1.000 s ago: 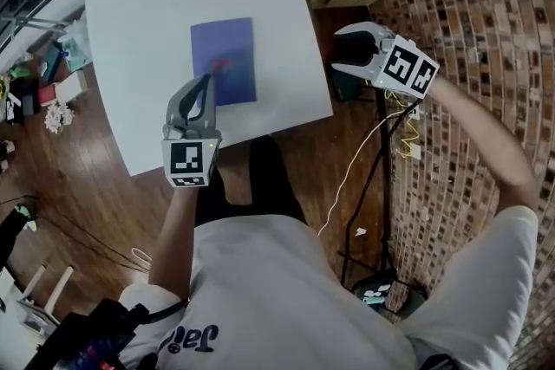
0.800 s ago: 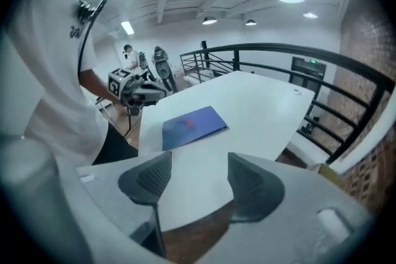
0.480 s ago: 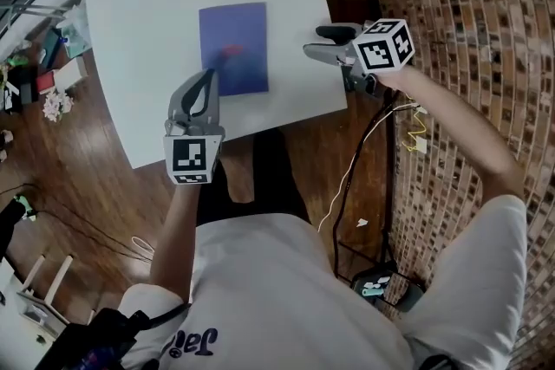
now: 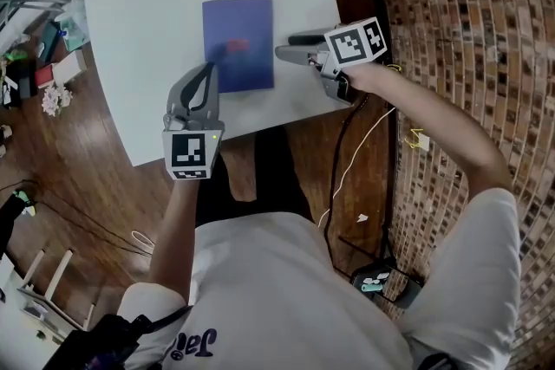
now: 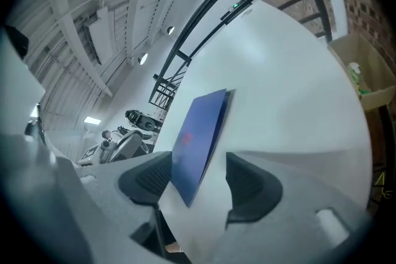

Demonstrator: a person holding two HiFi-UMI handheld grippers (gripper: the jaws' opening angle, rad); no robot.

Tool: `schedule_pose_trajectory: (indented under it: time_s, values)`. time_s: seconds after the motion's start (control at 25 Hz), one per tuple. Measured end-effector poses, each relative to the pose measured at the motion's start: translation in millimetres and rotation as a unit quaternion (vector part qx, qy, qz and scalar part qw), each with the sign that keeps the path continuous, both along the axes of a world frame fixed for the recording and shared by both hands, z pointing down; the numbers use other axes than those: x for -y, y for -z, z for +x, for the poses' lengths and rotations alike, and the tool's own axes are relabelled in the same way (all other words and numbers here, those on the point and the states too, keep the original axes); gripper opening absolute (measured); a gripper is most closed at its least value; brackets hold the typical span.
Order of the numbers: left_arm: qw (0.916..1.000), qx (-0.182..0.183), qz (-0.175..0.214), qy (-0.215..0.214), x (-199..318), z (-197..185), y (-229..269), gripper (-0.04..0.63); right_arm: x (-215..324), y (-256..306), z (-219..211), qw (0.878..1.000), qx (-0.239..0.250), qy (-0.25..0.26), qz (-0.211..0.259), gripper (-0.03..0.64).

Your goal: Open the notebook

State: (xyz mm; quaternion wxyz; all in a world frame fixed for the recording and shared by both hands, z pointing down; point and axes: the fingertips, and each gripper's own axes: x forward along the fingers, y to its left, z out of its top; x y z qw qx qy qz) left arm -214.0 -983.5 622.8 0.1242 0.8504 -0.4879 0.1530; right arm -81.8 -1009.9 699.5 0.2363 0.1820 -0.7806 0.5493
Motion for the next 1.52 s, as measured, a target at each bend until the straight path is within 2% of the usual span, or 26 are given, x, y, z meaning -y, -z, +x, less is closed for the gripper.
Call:
schedule_pose_trajectory:
  time_s: [0.4,0.56,0.76,0.92,1.0,1.2,1.52]
  values:
    - [0.9999,-0.002,-0.009,0.010,-4.2,-12.8,-6.2,0.015,-4.0,-6.4,-31.1,1.000,0.018,0.003,-0.022,0.225]
    - [0.9995,-0.013,-0.012,0.025,-4.3,-19.3,-4.1,0.015,-3.5,-7.4,-35.3,0.999,0.024,-0.003,-0.030,0.209]
    - [0.9984,-0.038,-0.012,0.040,2.1,-27.0,4.5,0.016,1.3,6.9,-41.9,0.998,0.053,-0.029,-0.028,0.135]
    - [0.9982,-0.043,-0.008,0.040,5.8,-33.6,14.7,0.015,3.6,29.0,-56.0,0.997,0.072,-0.023,-0.019,0.069]
    - [0.9978,-0.049,-0.008,0.044,7.4,-39.2,21.5,0.015,6.2,43.2,-65.5,0.996,0.082,-0.019,-0.011,0.058]
    - [0.9971,-0.046,-0.002,0.061,8.8,-68.0,32.9,0.015,10.2,74.5,-100.6,0.995,0.104,-0.001,0.000,0.036]
    - [0.9937,-0.036,0.002,0.106,3.6,-135.9,42.5,0.015,14.4,103.7,-181.1,0.989,0.131,0.058,0.022,0.034]
